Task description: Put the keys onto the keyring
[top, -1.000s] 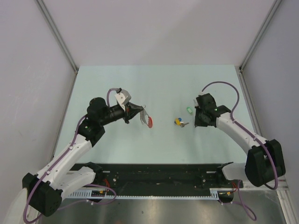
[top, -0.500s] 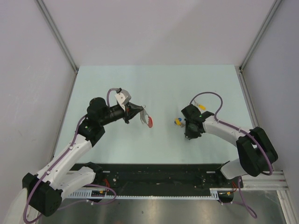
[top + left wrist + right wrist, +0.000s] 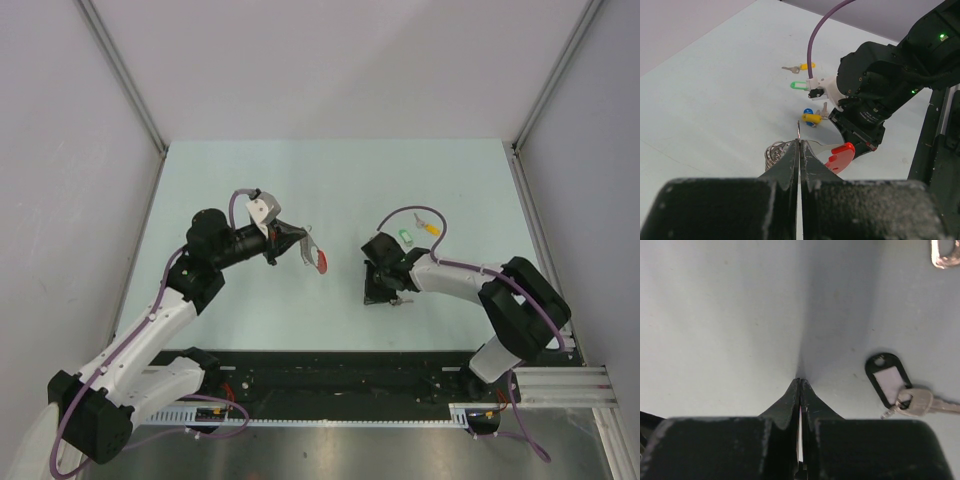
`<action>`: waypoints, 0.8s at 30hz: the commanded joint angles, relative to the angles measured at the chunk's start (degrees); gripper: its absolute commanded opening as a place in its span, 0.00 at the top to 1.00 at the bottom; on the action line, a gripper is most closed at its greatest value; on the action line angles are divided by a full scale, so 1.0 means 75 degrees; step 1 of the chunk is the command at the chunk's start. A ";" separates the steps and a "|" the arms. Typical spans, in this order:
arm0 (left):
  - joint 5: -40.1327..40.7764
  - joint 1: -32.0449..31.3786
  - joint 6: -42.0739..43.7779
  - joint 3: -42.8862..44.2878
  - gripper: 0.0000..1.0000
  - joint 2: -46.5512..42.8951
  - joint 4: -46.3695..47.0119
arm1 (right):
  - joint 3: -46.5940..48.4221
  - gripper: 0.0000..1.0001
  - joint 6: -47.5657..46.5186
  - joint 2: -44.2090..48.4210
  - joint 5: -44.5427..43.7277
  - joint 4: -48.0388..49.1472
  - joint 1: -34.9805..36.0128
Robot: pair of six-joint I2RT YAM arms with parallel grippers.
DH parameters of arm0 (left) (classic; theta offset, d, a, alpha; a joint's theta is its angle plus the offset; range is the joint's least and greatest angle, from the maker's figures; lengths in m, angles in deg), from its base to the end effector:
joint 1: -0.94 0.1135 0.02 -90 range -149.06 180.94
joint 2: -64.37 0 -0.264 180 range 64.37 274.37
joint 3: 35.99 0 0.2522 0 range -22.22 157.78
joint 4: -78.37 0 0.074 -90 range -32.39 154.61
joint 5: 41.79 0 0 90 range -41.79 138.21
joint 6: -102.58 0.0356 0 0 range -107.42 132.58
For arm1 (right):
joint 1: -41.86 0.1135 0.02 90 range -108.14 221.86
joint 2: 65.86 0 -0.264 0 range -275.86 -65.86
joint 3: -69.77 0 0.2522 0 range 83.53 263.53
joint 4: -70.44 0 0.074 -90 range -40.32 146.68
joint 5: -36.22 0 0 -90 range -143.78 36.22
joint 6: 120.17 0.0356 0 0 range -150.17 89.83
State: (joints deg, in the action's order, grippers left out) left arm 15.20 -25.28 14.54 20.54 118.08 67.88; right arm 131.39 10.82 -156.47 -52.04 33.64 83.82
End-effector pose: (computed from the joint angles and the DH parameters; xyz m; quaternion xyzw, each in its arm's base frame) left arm 0.1875 -0.1140 0.3248 0.3571 0.6546 -0.3417 0.5721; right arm 0.2137 0.1936 0.1553 -0.0115 0.9776 0.1500 0.1473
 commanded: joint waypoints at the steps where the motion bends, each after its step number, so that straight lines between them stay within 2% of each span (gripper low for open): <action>1: 0.0089 0.0050 0.0091 0.0415 0.99 -0.0096 0.0209 | 0.0240 1.00 0.0113 -0.0107 -0.0008 0.0741 0.0066; 4: 0.0113 0.0050 0.0102 0.0415 1.00 -0.0095 0.0197 | 0.0299 0.87 -0.0180 0.0406 -0.0231 0.0473 0.0020; 5: 0.0101 0.0050 0.0102 0.0415 1.00 -0.0084 0.0209 | 0.0299 0.74 -0.0262 0.0537 -0.0232 0.0344 -0.0027; 10: 0.0066 0.0050 0.0102 0.0439 1.00 -0.0072 0.0209 | 0.0276 0.51 -0.0836 0.1450 -0.1003 -0.1001 -0.0401; 11: 0.0054 0.0050 0.0091 0.0439 1.00 -0.0060 0.0209 | 0.0217 0.43 -0.0906 0.1580 -0.1017 -0.1156 -0.0472; 14: 0.0054 0.0050 0.0079 0.0439 1.00 -0.0060 0.0220 | 0.0042 0.32 -0.1129 0.1978 -0.0690 -0.1450 -0.0905; 17: 0.0054 0.0050 0.0091 0.0427 1.00 -0.0049 0.0220 | -0.0333 0.28 -0.1282 0.2166 -0.0326 -0.1416 -0.1339; 24: 0.0043 0.0050 0.0079 0.0427 1.00 -0.0002 0.0209 | -0.0861 0.28 -0.1259 0.1969 0.0728 -0.0690 -0.1715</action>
State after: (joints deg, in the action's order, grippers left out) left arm 15.68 -25.28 14.56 21.09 118.17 67.62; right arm 125.58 2.23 -140.78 -51.45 26.12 71.27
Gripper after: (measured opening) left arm 0.005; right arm 0.716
